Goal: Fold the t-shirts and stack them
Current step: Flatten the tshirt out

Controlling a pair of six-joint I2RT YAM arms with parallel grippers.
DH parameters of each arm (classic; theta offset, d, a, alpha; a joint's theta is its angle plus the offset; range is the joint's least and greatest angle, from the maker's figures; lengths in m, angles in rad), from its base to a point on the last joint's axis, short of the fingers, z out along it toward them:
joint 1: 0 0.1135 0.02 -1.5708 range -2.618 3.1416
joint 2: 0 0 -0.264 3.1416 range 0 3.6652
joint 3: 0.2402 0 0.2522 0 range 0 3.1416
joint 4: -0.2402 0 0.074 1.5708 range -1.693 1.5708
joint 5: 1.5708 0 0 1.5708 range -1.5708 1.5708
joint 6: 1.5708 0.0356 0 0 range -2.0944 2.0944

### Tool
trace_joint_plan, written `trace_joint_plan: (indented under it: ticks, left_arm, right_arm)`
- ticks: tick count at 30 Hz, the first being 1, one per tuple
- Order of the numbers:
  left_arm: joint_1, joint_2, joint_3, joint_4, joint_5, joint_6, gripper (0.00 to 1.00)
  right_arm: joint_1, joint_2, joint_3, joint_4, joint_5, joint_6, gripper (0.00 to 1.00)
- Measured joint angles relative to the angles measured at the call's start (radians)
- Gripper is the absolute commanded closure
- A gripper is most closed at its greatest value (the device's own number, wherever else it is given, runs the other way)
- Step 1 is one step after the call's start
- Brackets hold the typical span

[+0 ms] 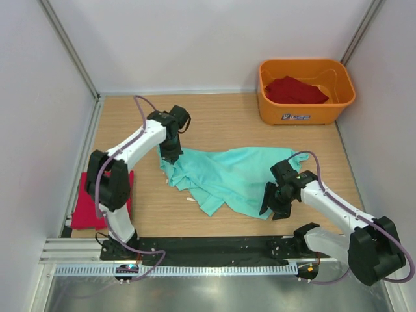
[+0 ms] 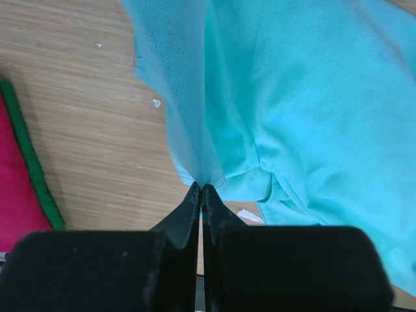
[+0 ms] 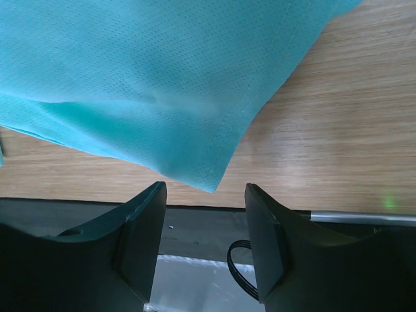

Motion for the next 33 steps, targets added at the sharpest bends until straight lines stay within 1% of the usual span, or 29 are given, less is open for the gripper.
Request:
trace_joint_plan:
  ticks: [3,6,7,9,10,12,13,16,19,20,21,22,24,25,26,27,28,30,33]
  left_arm:
    - [0.005,-0.124,-0.037,-0.004,0.0,0.003,1.0]
    - [0.006,-0.232,-0.069,-0.012,0.001,0.003,1.0]
    - [0.005,-0.264,-0.078,-0.019,0.002,0.002,1.0]
    - [0.005,-0.307,-0.091,-0.03,0.005,0.001,1.0]
    - [0.006,-0.325,-0.095,-0.036,0.005,0.001,1.0]
    - [0.005,-0.353,-0.096,-0.05,0.001,0.0,1.0]
    - [0.005,-0.364,-0.096,-0.056,-0.005,-0.001,1.0]
    - [0.005,-0.409,-0.092,-0.087,-0.03,-0.001,1.0]
    - [0.005,-0.452,-0.08,-0.112,-0.052,0.001,1.0]
    - [0.005,-0.463,-0.076,-0.115,-0.058,0.002,1.0]
    - [0.006,-0.475,-0.074,-0.117,-0.063,0.002,1.0]
    - [0.006,-0.483,-0.074,-0.119,-0.064,0.002,1.0]
    - [0.006,-0.486,-0.074,-0.123,-0.063,0.002,1.0]
    - [0.006,-0.486,-0.075,-0.124,-0.062,0.003,1.0]
    - [0.006,-0.485,-0.077,-0.123,-0.059,0.003,1.0]
    - [0.006,-0.485,-0.079,-0.123,-0.058,0.003,1.0]
    - [0.006,-0.485,-0.082,-0.123,-0.056,0.003,1.0]
    - [0.006,-0.485,-0.091,-0.121,-0.055,0.004,1.0]
    - [0.006,-0.485,-0.098,-0.121,-0.053,0.008,1.0]
  right_arm:
    - [0.002,0.0,-0.017,0.024,-0.016,0.007,0.44]
    - [0.002,0.012,-0.018,0.051,-0.026,0.009,0.62]
    - [0.002,0.016,-0.019,0.062,-0.027,0.01,0.73]
    - [0.002,0.032,-0.019,0.086,-0.029,0.013,0.84]
    - [0.002,0.043,-0.019,0.097,-0.026,0.016,0.92]
    - [0.002,0.069,-0.016,0.109,-0.018,0.019,0.98]
    - [0.002,0.079,-0.006,0.103,-0.011,0.022,0.99]
    - [0.001,0.098,0.061,0.076,0.019,0.021,0.99]
    - [-0.04,0.163,0.192,0.056,0.042,0.0,0.97]
    - [-0.072,0.207,0.246,0.058,0.041,-0.013,0.93]
    - [-0.108,0.258,0.296,0.07,0.037,-0.032,0.87]
    - [-0.143,0.32,0.349,0.077,0.038,-0.057,0.76]
    - [-0.191,0.454,0.47,0.067,0.052,-0.108,0.66]
    - [-0.204,0.507,0.516,0.066,0.061,-0.132,0.56]
    - [-0.209,0.541,0.545,0.066,0.066,-0.152,0.52]
    - [-0.211,0.555,0.561,0.063,0.071,-0.174,0.45]
    - [-0.209,0.551,0.562,0.053,0.07,-0.187,0.44]
    - [-0.203,0.496,0.552,0.016,0.07,-0.204,0.44]
    - [-0.192,0.345,0.505,-0.007,0.036,-0.209,0.51]
